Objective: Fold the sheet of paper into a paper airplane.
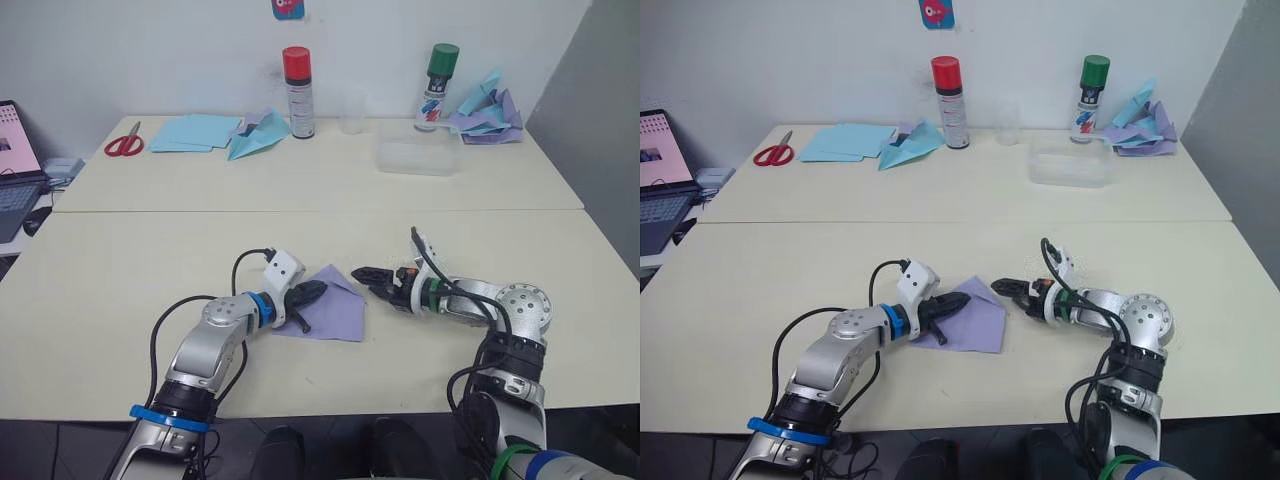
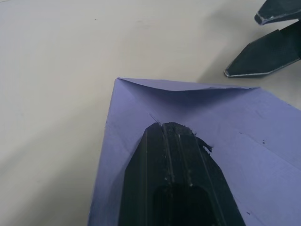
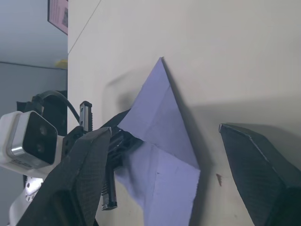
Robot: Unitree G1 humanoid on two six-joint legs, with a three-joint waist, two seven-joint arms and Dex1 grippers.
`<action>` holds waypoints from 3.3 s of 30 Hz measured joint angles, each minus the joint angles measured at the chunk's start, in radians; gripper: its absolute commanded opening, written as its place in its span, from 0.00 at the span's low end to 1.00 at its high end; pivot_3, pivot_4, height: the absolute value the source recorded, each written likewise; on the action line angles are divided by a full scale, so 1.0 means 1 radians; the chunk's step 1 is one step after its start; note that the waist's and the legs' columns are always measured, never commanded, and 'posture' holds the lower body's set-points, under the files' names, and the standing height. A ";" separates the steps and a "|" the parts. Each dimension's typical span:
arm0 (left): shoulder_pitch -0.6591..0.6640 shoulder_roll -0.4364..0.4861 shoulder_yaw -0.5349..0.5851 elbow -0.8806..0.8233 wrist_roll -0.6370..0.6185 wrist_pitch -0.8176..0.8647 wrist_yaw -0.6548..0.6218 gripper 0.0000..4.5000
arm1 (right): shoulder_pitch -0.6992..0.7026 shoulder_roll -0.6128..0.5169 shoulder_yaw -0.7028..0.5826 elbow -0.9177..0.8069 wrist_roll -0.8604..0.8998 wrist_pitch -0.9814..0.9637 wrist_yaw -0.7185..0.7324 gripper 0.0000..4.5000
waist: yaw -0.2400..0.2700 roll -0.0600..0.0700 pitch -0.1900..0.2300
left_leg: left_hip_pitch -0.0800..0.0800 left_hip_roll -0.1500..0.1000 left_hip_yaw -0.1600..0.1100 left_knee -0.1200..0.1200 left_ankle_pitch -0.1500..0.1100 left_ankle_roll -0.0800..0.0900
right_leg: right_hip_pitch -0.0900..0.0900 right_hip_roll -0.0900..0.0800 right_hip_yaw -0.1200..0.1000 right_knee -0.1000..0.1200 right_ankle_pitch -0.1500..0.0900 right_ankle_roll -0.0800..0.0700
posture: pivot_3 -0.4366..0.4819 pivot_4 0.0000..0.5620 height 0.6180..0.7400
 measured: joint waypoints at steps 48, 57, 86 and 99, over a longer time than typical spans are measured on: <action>0.022 -0.001 0.039 -0.023 -0.063 0.047 -0.009 0.00 | -0.023 0.058 0.016 0.078 0.278 -0.026 -0.273 0.01 | -0.003 0.002 0.001 | -0.002 0.001 0.000 -0.003 0.000 0.000 | -0.002 0.000 -0.001 -0.005 0.000 0.000 | 0.48 0.27 1.00; -0.010 0.027 0.090 -0.018 -0.180 0.204 -0.086 0.00 | -0.031 0.089 0.087 0.080 0.271 -0.070 -0.211 0.01 | -0.005 0.002 0.002 | -0.007 0.001 -0.001 -0.003 -0.002 0.004 | -0.002 0.002 -0.002 -0.012 0.000 0.000 | 0.48 0.27 1.00; -0.096 0.077 0.072 0.049 -0.157 0.188 -0.106 0.00 | 0.001 0.051 0.105 0.081 0.274 -0.093 -0.213 0.01 | -0.001 0.002 0.002 | -0.019 0.001 0.001 -0.003 -0.003 0.005 | -0.014 0.001 -0.001 -0.012 0.001 0.001 | 0.48 0.27 1.00; -0.094 0.080 0.001 0.019 -0.117 0.165 -0.162 0.00 | 0.001 0.070 0.103 0.072 0.354 -0.090 -0.297 0.01 | 0.005 0.002 0.001 | -0.019 0.000 0.001 -0.003 -0.003 0.005 | -0.014 0.001 0.000 -0.012 0.001 0.001 | 0.48 0.27 1.00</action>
